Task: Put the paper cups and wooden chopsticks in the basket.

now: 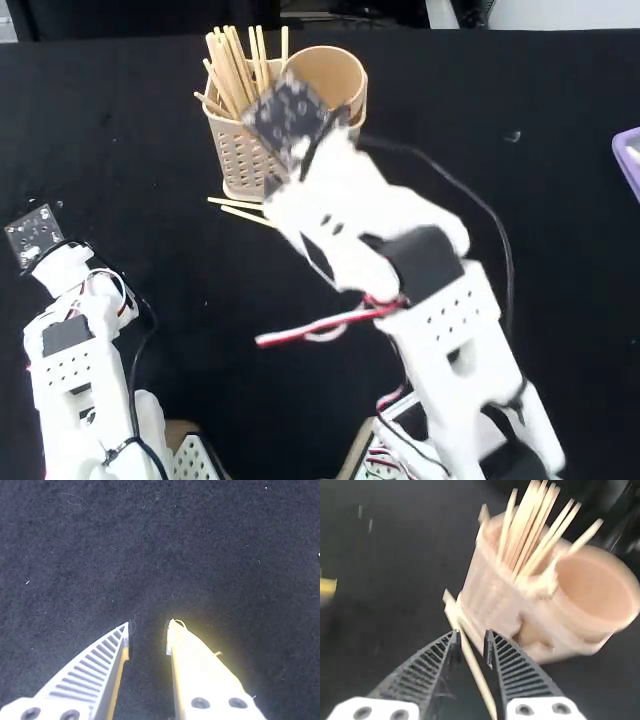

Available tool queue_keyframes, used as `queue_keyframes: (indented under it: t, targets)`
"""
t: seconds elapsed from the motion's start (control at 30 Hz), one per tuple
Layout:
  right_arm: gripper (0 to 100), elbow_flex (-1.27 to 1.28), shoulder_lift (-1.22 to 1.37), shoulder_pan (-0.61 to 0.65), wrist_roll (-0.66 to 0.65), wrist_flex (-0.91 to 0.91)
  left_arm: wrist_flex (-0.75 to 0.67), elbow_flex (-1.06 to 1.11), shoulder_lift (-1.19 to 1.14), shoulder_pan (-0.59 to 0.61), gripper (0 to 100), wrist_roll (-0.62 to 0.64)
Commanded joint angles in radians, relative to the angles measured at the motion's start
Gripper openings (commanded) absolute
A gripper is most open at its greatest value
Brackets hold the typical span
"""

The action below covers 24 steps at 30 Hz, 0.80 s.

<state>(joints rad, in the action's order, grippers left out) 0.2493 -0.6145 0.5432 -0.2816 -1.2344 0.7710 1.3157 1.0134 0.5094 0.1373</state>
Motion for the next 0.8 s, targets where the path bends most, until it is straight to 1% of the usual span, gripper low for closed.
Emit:
queue_keyframes:
  t: [0.0, 0.13, 0.17, 0.3, 0.33, 0.43, 0.53, 0.67, 0.7, 0.77]
  targets:
    - [9.6, 0.182, -0.136, -0.063, 0.000, 0.017, -0.015, -0.018, 0.018, -0.001, 13, 0.003]
    - [9.8, 0.467, -0.237, -0.193, 0.000, 0.178, -0.015, -0.016, 0.018, -0.001, 13, 0.003]
    - [11.2, 0.538, -0.249, -0.226, 0.000, 0.218, -0.015, -0.016, 0.018, -0.001, 13, 0.003]
    - [23.4, 0.760, -0.242, -0.330, -0.002, 0.344, -0.015, -0.016, 0.018, -0.001, 13, 0.003]
    - [24.4, 0.800, -0.234, -0.354, -0.014, 0.377, -0.015, -0.016, 0.018, -0.001, 13, 0.003]
    - [20.0, 0.883, -0.206, -0.451, -0.015, 0.539, -0.015, -0.016, 0.018, -0.001, 13, 0.003]
    - [11.9, 0.918, -0.153, -0.531, 0.075, 0.727, -0.015, -0.018, 0.018, -0.001, 13, 0.003]
    - [2.3, 0.908, -0.019, -0.539, 0.146, 0.876, -0.015, -0.018, 0.018, -0.001, 13, 0.003]
    - [0.9, 0.894, 0.024, -0.539, 0.149, 0.907, -0.015, -0.018, 0.018, -0.001, 13, 0.003]
    - [1.5, 0.857, 0.116, -0.542, 0.187, 0.954, -0.015, -0.018, 0.018, -0.001, 13, 0.003]
